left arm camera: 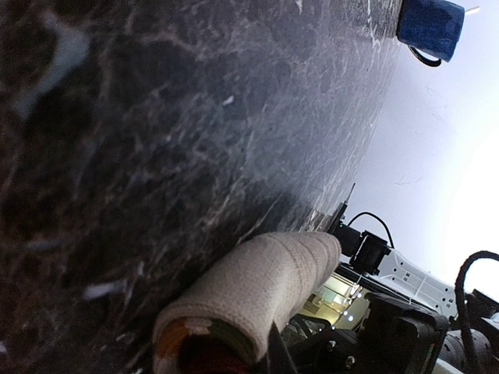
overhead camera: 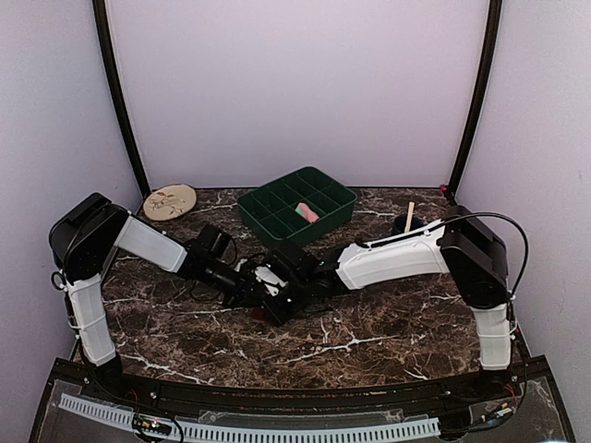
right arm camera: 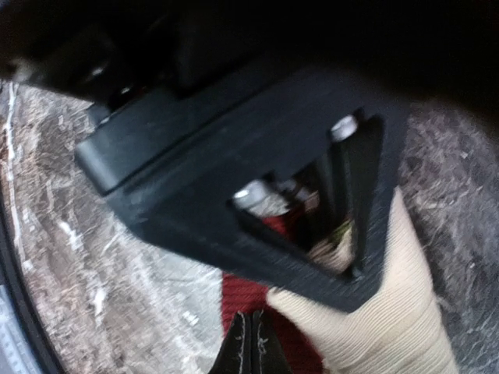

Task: Roll the socks
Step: Roll the sock at the center of the board.

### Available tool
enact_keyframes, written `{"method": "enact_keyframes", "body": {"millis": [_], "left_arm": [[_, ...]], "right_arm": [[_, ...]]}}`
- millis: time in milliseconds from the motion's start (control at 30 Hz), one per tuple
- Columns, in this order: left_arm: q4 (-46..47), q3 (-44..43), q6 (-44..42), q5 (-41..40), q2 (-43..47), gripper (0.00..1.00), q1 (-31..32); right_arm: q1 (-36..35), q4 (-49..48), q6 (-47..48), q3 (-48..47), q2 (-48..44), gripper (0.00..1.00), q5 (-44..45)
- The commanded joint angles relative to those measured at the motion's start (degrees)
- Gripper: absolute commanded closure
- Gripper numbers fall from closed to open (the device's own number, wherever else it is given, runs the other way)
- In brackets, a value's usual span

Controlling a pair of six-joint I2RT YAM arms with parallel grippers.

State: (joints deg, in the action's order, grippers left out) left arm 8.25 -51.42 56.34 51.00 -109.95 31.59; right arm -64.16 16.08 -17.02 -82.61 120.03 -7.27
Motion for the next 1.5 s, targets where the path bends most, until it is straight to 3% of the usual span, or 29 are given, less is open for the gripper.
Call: {"method": "enact_keyframes", "body": {"millis": [0,500,1467], "left_arm": [[-0.3,0.0,-1.6,0.6,-0.7,1.00,-0.6],[2.4,-0.6,-2.4,3.6,-1.8,1.00,-2.6],[-3.6,-7.1,-13.0,11.8,-6.1,1.00,-7.7]], "right_arm": [[-0.6,1.6,-1.2,-1.8,2.4,1.00,3.4],[-0.5,13.1,-3.2,-2.4,6.7,1.00,6.5],[2.6,12.9,-1.8,4.8,3.6,1.00,2.4]]}}
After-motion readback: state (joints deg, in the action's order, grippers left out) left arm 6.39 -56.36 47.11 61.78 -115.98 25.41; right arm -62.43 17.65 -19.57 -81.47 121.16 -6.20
